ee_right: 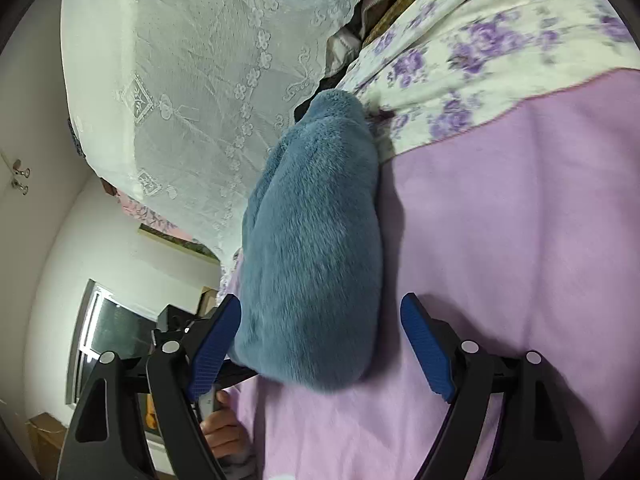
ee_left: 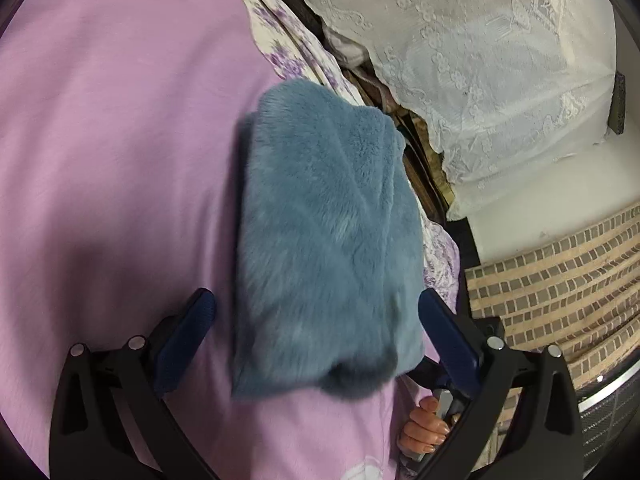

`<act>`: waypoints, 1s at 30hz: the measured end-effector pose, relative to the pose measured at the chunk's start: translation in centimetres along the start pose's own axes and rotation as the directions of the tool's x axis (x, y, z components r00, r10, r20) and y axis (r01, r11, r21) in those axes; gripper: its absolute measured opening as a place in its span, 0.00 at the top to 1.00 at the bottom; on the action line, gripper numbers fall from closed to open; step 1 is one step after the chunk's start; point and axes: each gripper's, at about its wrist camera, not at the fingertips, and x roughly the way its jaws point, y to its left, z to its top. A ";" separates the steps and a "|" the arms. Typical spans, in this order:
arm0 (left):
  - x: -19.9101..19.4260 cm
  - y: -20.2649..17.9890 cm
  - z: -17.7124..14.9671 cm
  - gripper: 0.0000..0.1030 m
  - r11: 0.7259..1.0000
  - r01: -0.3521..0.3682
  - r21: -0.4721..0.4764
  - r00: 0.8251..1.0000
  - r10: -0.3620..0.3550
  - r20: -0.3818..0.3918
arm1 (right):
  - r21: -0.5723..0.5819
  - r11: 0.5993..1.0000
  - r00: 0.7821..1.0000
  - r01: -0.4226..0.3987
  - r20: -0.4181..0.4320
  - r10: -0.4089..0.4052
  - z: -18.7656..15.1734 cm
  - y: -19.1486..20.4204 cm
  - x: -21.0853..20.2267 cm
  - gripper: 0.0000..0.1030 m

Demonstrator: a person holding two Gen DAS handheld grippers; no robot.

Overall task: Fold small clothes
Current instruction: 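Grasp the blue jacket bundle with both grippers from its sides, then lift the bundle with both grippers and carry it toward the pillow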

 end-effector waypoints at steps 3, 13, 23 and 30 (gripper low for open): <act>1.8 -0.4 1.7 0.05 1.000 -0.004 0.024 1.000 0.004 -0.024 | 0.010 1.000 1.000 -0.015 -0.026 0.015 1.6 -0.2 2.1 0.20; 5.0 -1.1 4.4 0.04 0.990 -0.044 0.136 0.998 0.050 -0.039 | -0.089 0.996 0.998 -0.019 -0.057 0.014 6.5 0.6 9.2 0.19; 5.5 -1.5 4.5 0.04 0.985 -0.059 0.159 0.997 0.066 -0.044 | -0.179 0.984 0.998 0.015 -0.057 -0.026 6.1 2.0 10.4 0.11; 6.0 -1.8 4.4 0.05 0.980 -0.052 0.190 0.996 0.065 -0.062 | -0.217 0.976 0.997 0.032 -0.065 -0.047 5.9 2.4 10.8 0.21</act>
